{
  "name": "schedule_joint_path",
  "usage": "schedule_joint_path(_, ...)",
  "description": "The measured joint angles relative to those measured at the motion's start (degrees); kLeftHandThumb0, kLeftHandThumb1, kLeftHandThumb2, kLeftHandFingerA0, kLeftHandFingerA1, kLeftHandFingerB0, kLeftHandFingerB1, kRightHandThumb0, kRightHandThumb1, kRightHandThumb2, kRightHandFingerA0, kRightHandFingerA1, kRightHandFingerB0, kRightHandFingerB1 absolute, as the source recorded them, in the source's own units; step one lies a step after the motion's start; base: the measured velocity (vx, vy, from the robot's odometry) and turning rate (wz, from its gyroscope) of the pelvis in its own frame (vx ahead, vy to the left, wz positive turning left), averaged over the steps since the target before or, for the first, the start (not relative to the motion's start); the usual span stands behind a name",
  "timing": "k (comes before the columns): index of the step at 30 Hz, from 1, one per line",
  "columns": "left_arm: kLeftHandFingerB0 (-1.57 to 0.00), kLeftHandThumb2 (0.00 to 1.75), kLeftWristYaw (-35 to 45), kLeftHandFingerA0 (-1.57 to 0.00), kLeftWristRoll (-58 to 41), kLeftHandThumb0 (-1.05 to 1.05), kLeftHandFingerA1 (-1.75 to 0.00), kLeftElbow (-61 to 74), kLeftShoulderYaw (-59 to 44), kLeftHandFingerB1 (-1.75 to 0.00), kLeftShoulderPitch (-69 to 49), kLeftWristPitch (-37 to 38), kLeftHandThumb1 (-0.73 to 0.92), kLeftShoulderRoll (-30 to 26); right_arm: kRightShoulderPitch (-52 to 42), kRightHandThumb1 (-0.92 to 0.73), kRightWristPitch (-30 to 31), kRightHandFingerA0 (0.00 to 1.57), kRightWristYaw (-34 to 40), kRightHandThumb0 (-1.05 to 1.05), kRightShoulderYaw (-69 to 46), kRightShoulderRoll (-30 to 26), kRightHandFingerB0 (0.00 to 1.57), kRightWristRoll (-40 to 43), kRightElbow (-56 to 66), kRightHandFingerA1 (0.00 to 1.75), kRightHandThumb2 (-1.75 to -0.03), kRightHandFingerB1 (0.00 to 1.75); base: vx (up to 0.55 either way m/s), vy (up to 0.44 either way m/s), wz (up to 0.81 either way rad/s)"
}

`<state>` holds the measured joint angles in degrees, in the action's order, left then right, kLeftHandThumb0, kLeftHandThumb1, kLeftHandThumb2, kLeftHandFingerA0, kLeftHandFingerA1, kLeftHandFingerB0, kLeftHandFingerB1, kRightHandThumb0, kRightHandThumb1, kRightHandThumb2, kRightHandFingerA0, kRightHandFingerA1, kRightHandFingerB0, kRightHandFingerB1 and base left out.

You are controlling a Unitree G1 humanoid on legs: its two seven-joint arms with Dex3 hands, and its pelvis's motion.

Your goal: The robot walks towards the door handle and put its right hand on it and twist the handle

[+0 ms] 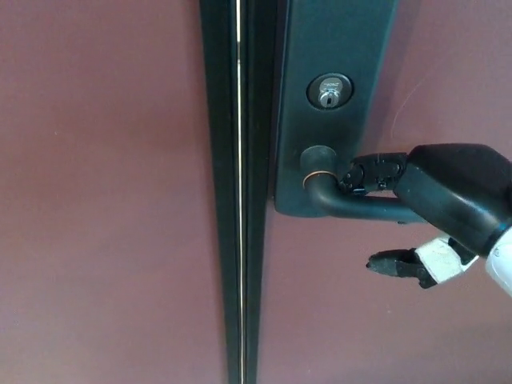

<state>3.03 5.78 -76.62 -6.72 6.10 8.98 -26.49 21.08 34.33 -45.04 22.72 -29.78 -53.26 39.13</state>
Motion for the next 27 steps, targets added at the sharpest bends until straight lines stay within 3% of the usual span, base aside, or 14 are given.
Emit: schedule_joint_path(27, -0.49, 0.57, 0.00, -0.62, 0.00, -0.31, -0.45, 0.11, 0.91, -0.39, 0.21, 0.04, 0.59, -0.17, 2.67, -0.52, -1.62, 0.86, 0.01, -0.49, 1.44, 3.67, 0.78, -2.31, -7.71, 0.85, -0.56, 0.55, 0.00, 0.000, 0.00)
